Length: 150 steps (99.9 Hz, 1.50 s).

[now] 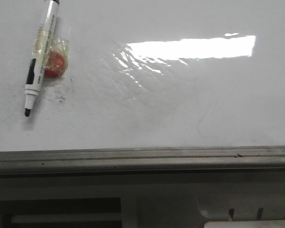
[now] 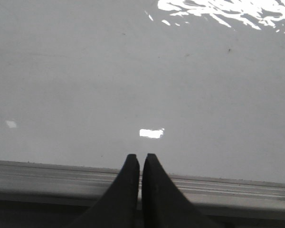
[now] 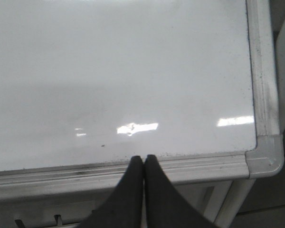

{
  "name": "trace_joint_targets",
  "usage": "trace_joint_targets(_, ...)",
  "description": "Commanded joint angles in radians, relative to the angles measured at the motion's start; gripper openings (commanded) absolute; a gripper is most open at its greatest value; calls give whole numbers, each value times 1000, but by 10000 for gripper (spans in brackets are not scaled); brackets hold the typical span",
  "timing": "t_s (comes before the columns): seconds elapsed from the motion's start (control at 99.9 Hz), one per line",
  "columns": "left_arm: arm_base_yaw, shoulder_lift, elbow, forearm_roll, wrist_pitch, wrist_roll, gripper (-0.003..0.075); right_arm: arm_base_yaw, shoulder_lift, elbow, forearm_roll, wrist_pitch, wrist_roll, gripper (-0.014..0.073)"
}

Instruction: Write number 8 on whiteboard

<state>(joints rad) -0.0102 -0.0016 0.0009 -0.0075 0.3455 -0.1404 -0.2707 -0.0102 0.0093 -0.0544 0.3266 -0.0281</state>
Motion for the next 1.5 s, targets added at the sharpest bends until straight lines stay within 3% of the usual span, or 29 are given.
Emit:
trace_joint_targets(0.0,0,-30,32,-9,-38,-6,-20,-5,-21,13,2,-22,1,-63)
trace_joint_targets(0.46,0,-30,32,-9,-38,-6,-20,20,-21,13,2,-22,1,-63)
trace_joint_targets(0.911,0,-30,32,-9,-38,-6,-20,243,-21,13,2,-22,1,-63)
trace_joint_targets(1.281,0,-30,32,-9,-52,-6,-20,245,-21,13,0,-22,1,-63)
trace_joint_targets(1.491,0,-30,32,-7,-154,-6,-20,245,-21,13,0,-27,1,-63)
